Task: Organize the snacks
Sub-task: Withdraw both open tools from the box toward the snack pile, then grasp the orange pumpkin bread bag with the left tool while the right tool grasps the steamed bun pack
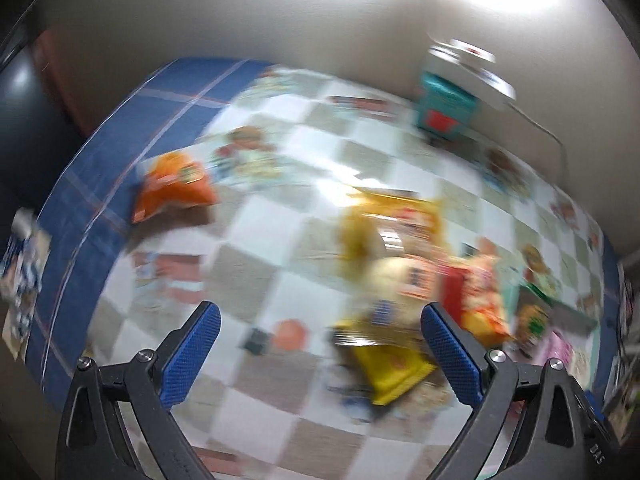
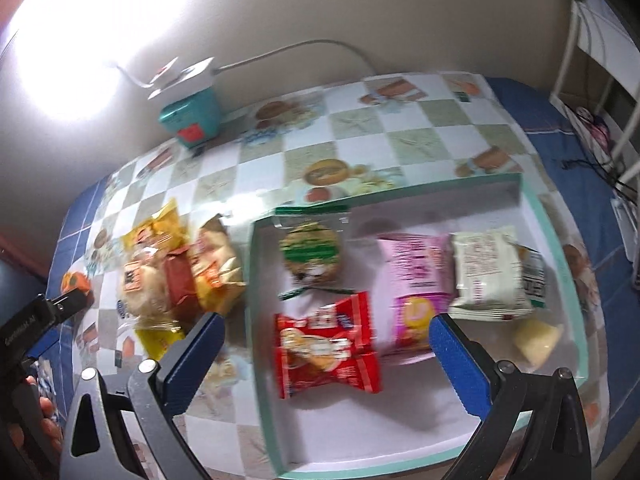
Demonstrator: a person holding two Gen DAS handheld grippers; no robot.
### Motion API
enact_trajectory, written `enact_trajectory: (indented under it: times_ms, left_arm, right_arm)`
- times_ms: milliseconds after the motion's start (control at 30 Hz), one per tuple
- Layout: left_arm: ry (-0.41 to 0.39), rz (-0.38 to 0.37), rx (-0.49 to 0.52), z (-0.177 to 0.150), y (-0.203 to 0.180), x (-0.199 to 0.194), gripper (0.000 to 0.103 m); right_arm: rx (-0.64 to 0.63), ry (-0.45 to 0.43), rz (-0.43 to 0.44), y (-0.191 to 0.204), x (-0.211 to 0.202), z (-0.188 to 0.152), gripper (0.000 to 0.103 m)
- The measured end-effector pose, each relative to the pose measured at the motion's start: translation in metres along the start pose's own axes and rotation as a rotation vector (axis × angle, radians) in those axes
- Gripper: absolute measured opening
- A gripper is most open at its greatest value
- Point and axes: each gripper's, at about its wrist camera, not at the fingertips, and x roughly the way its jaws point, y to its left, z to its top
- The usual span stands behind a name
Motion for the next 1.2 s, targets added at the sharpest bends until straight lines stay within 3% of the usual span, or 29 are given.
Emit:
enact_trajectory:
  times_ms: [167,400,667,967,1100,1200]
  left_arm:
    - [0.006,0.041,-0.12,0.008,0.059,0.005,0.1]
    - [0.014,0.042,-0.243,0.01,0.113,0.008,0.1]
    - [0.03,0.024,-0.277,0.011,0.135,0.014,0.1]
    - [0.082,-0.035,-0.19,0.002,0.102,0.033,0.1]
    - [0.133,-0.126,-0.161,-0.003,0.076,0.048,0.1]
    - [0.121,-0.118,-0.145,0.0,0.066,0.049,0.1]
  right_arm:
    - [-0.022,0.012,0.003,0.018,0.007,-0.002,0.103]
    - [-0.048,0.022,0.029,0.042,0.015,-0.006,0.103]
    - [-0.083,0.036,0.065,0.069,0.023,-0.014,0.103]
    - [-0.149,0.036,0.026,0.086,0.035,-0.013,0.103]
    - [-0.129,0.043,0.015,0.081,0.039,-0.011,0.103]
    - [-0.145,0.033,0.014,0.086,0.039,-0.01,0.103]
